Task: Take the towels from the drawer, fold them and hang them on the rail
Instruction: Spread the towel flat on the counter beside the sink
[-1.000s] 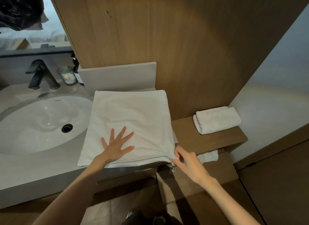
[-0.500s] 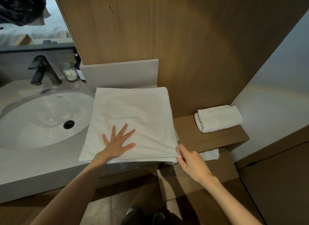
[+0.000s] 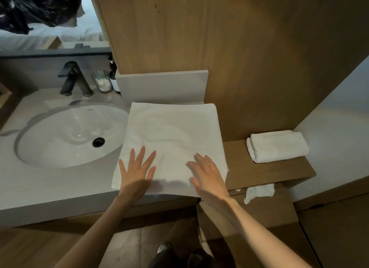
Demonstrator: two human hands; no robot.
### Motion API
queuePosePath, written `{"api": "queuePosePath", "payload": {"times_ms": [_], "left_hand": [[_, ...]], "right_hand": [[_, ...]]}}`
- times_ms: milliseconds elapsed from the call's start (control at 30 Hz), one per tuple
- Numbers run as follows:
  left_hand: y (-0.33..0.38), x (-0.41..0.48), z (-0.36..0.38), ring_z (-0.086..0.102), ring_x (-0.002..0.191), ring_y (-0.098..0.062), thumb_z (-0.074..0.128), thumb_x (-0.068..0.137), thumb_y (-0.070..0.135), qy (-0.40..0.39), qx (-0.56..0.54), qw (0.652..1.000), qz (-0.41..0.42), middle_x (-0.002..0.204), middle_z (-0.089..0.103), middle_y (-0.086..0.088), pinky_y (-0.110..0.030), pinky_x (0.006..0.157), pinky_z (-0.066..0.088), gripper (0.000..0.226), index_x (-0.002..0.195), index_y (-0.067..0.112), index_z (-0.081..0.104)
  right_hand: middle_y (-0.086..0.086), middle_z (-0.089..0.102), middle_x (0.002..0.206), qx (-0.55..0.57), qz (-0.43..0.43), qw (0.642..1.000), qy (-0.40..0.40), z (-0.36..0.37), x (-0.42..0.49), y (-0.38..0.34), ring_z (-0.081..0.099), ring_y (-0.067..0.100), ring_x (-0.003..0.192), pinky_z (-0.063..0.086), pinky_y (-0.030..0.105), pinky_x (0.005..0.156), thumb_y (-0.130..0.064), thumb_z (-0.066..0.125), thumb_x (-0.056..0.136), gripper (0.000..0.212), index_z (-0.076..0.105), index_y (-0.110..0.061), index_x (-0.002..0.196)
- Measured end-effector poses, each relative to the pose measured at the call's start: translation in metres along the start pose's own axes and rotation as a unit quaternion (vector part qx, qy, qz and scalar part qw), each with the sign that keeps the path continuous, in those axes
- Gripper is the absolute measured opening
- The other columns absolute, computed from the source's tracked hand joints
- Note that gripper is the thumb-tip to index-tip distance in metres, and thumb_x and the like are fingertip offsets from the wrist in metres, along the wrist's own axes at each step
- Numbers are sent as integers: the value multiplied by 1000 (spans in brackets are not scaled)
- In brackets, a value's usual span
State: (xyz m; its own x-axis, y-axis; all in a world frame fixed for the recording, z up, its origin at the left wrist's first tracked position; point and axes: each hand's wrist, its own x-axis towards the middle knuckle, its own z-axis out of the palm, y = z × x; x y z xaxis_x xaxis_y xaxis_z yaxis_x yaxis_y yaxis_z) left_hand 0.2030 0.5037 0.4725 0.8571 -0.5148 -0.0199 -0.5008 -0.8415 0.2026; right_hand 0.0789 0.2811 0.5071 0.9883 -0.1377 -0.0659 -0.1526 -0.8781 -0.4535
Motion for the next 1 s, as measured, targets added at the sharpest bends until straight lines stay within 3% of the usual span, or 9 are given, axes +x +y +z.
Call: {"api": "queuePosePath", "payload": {"times_ms": [133, 367, 467, 567, 633, 700, 800, 900, 1000], "left_hand": [[-24, -20, 12, 9, 147, -35, 18, 98, 53, -26, 13, 999, -30, 160, 15, -7, -63, 113, 13, 57, 151, 32, 26], [-35, -38, 23, 20, 146, -30, 21, 101, 44, 34, 12, 999, -12, 157, 24, -9, -48, 118, 15, 52, 150, 28, 28], [-28, -31, 12, 49, 126, -31, 34, 96, 36, 73, -11, 997, -4, 131, 54, -11, -50, 113, 29, 39, 121, 15, 55], [-15, -2, 0, 55, 117, -30, 40, 95, 23, 109, -30, 993, 13, 122, 58, -12, -51, 110, 34, 25, 103, 10, 60], [2, 29, -3, 49, 127, -30, 33, 95, 23, 95, -56, 994, 23, 132, 55, -11, -53, 112, 32, 35, 113, 11, 59], [18, 58, -4, 37, 138, -31, 30, 96, 22, 60, -65, 995, 52, 145, 45, -9, -52, 114, 24, 42, 131, 13, 52], [28, 84, 5, 0, 148, -27, 30, 103, 26, -25, -35, 997, 69, 161, 9, -3, -50, 119, 2, 50, 152, 20, 21], [16, 85, 15, -18, 146, -20, 14, 102, 44, -48, -4, 997, 68, 161, -7, 4, -46, 119, -10, 54, 153, 32, 4], [-6, 83, 16, -16, 147, -15, 8, 99, 52, -32, -19, 998, 49, 160, -6, 8, -42, 119, -10, 54, 152, 39, 9]], "right_hand": [[-13, -27, 158, -52, 11, 997, -56, 37, 30, 0, -33, 24, 142, -31, 48, 108, -57, 26, 100, 54, 6, -51, 149], [-10, -26, 158, -153, -9, 986, -67, 36, 21, 32, -29, 30, 143, -16, 44, 116, -74, 3, 89, 63, -11, -53, 147], [-4, 4, 163, -121, 11, 991, -61, 24, 24, 28, -1, 32, 149, 4, 42, 122, -62, 18, 97, 53, 20, -48, 148], [1, 54, 133, -61, 21, 997, 41, 13, 46, 8, 47, 26, 124, 32, 35, 107, -29, 45, 99, 31, 56, -25, 127], [3, 54, 136, -47, 10, 996, 69, 14, 70, -11, 47, 25, 128, 28, 36, 112, -17, 46, 97, 35, 55, -19, 131], [1, 31, 156, -44, 31, 998, 38, 24, 94, -28, 23, 24, 146, 9, 41, 121, -20, 39, 101, 46, 38, -22, 147], [-5, -8, 162, -81, 82, 993, -17, 45, 117, -31, -12, 22, 149, -14, 44, 117, -38, 18, 105, 51, 6, -32, 155], [-9, -21, 159, -149, 69, 986, -19, 53, 118, -10, -19, 23, 147, -14, 49, 117, -61, -7, 93, 60, -8, -45, 151], [-14, -17, 160, -139, 77, 987, 3, 44, 113, 17, -18, 19, 148, -12, 48, 119, -66, 0, 94, 57, -5, -52, 149]]}}
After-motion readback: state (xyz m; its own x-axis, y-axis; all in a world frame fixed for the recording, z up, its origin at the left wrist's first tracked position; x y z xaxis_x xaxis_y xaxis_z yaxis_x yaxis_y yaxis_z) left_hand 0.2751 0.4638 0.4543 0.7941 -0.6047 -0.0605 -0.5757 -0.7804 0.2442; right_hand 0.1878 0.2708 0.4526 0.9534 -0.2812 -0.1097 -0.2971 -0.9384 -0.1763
